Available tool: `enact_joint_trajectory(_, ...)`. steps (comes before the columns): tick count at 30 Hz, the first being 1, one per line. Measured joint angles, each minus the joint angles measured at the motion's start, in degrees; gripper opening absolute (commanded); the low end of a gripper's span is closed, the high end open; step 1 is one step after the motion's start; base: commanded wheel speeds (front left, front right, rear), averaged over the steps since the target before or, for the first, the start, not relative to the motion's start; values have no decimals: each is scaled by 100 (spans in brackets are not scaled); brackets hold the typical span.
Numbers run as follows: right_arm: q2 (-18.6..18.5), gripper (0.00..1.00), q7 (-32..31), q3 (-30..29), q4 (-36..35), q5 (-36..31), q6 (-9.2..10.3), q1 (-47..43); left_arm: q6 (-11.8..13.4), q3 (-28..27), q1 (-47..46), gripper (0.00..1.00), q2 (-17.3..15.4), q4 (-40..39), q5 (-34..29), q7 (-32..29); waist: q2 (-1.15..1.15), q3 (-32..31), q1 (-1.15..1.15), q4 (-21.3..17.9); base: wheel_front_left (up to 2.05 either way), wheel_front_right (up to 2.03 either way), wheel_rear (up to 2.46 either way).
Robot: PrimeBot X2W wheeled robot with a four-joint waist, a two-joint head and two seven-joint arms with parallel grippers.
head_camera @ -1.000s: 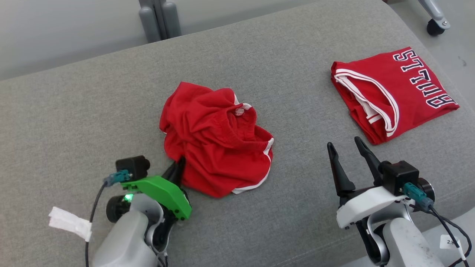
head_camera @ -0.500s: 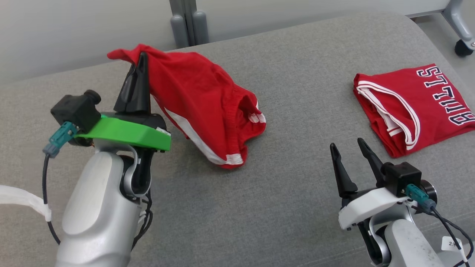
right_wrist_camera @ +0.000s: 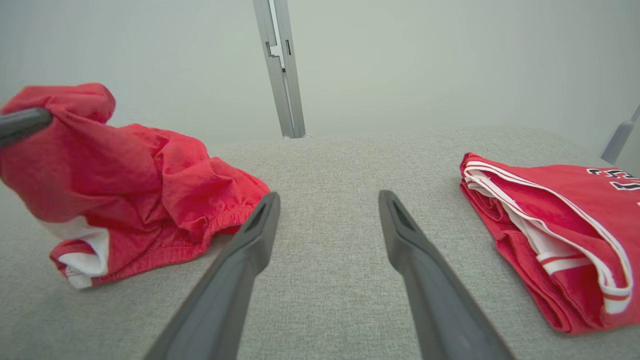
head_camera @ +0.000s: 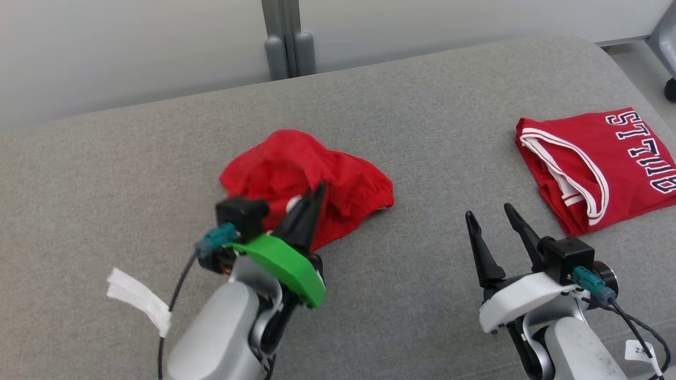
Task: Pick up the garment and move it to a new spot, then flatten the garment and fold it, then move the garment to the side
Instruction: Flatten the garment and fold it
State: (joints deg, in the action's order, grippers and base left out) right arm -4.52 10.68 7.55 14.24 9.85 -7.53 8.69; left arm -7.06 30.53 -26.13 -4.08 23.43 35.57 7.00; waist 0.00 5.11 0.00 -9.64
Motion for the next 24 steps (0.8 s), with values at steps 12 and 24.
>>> enact_joint_trajectory(12, -118, 100, -60, -21, -45, 8, -1, -54, -26, 1069, 331, 100, -162, 334, 1056, 358, 0, -78, 0, 264, 0, 0, 0)
enact_joint_trajectory(24, -145, 100, -163, -21, -136, 15, -1, -222, 791, -81, 900, 100, -1013, -345, 98, 797, 0, -308, 0, 649, 0, 0, 0)
